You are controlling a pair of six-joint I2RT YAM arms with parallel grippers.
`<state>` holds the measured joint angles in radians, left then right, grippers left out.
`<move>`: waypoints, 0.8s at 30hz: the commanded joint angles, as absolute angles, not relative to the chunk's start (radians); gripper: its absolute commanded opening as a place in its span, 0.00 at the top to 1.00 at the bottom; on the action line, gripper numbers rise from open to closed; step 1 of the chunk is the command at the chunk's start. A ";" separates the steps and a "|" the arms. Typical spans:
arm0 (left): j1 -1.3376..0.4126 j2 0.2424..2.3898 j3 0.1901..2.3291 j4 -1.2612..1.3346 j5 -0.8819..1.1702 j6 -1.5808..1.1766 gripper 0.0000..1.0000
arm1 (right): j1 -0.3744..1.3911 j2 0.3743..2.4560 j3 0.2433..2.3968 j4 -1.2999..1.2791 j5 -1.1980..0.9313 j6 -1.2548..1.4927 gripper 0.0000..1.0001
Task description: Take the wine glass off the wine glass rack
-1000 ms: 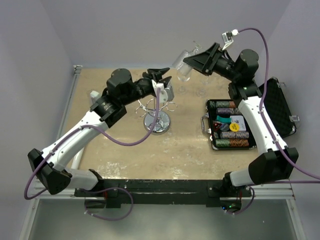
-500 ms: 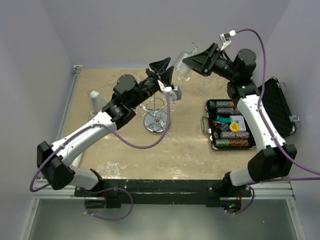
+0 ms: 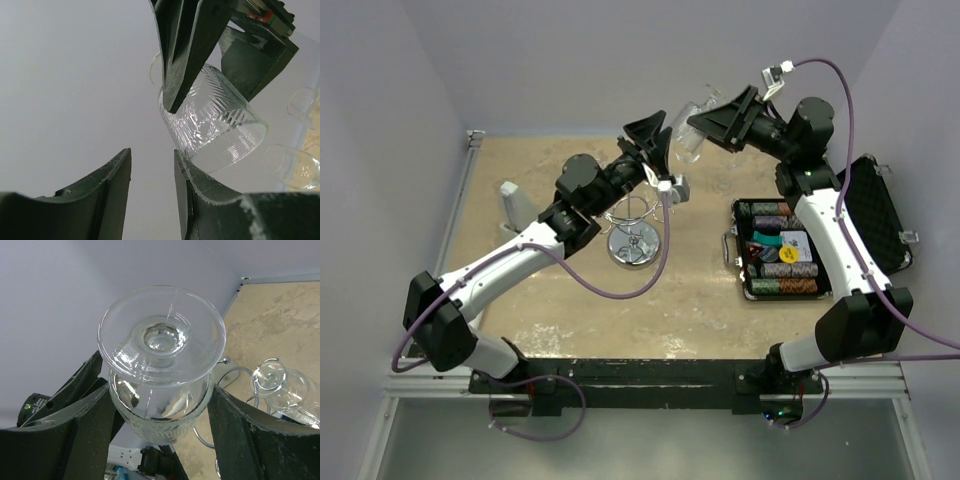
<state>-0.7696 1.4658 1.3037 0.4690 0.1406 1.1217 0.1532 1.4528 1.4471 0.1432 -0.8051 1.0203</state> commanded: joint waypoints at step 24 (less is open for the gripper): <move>-0.799 1.503 1.238 0.673 0.155 1.221 0.52 | 0.152 1.419 1.431 0.238 -0.822 1.035 1.00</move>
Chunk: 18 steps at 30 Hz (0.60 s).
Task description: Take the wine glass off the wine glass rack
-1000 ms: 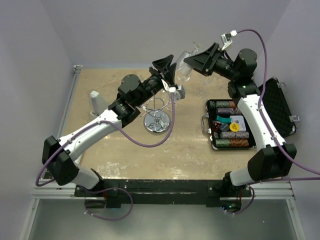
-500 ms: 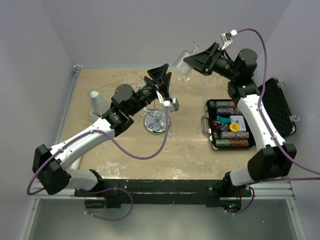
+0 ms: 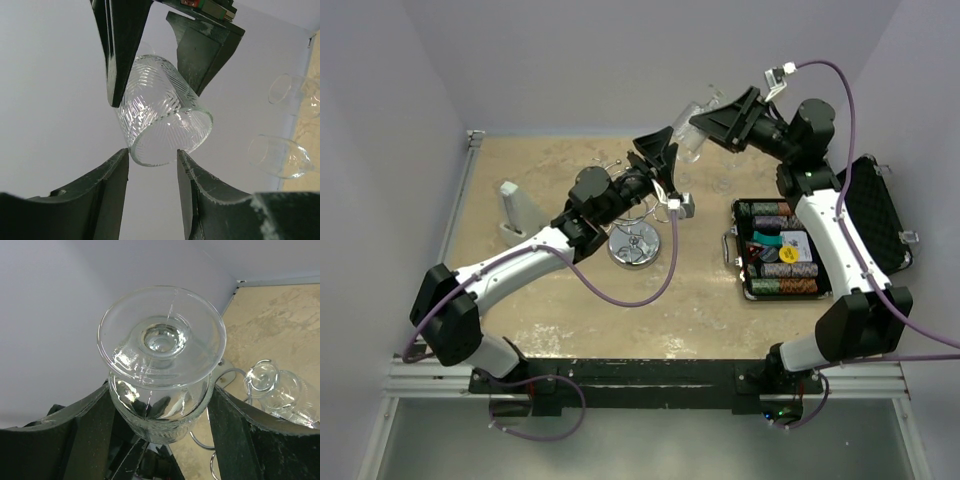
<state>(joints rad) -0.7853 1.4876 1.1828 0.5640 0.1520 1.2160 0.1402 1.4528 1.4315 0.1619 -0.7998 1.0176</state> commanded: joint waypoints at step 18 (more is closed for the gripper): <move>-0.799 1.545 1.256 0.745 0.113 1.229 0.57 | 0.152 1.437 1.401 0.210 -0.805 1.028 1.00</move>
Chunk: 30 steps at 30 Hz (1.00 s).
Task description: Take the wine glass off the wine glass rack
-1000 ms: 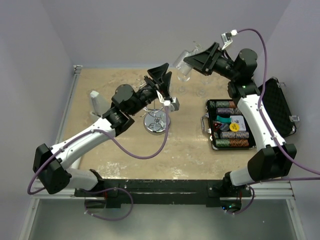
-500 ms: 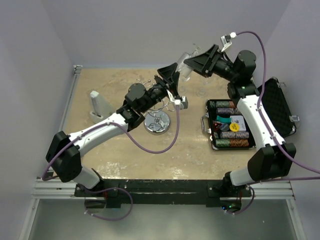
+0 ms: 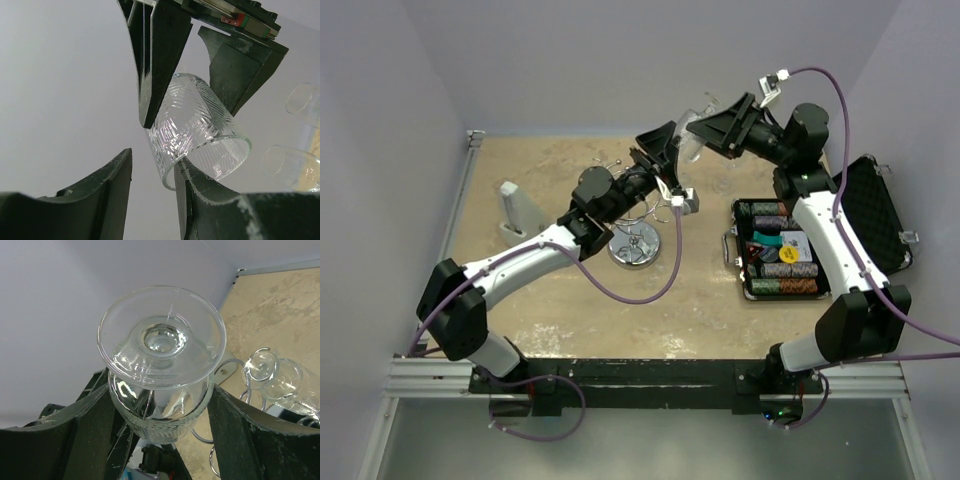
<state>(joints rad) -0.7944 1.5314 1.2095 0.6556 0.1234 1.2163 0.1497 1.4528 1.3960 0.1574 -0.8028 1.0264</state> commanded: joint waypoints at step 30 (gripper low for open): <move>-0.778 1.575 1.345 0.741 0.032 1.238 1.00 | 0.149 1.387 1.450 0.161 -0.741 0.832 0.02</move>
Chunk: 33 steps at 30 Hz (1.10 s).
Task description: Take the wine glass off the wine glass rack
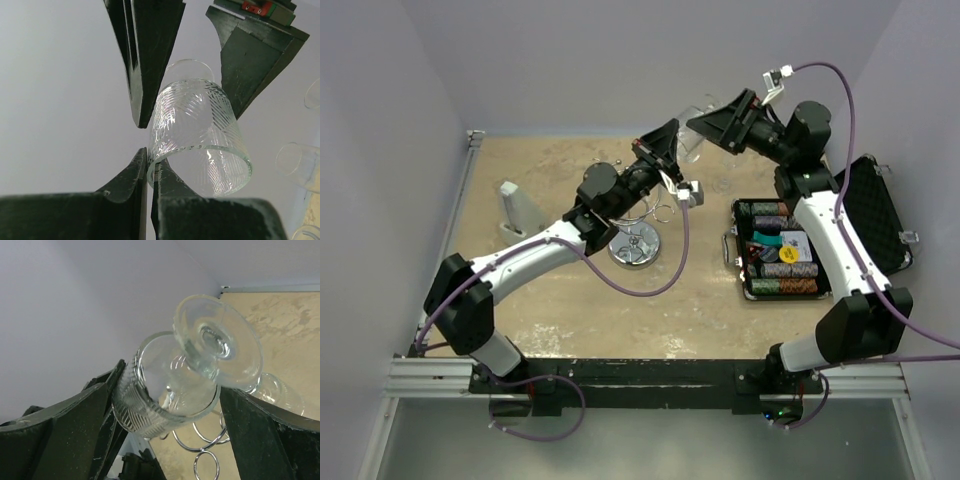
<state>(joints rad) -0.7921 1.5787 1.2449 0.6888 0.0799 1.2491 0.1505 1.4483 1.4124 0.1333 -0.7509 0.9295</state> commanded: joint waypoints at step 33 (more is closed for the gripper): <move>-0.146 1.842 2.118 -0.697 -0.008 0.629 1.00 | 0.041 1.420 1.328 0.204 -0.732 0.729 0.02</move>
<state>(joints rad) -0.2287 1.7996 1.9907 -0.4553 -0.1047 0.7795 0.0444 1.4303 1.3373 0.1436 -0.7425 0.7399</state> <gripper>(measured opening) 0.068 0.983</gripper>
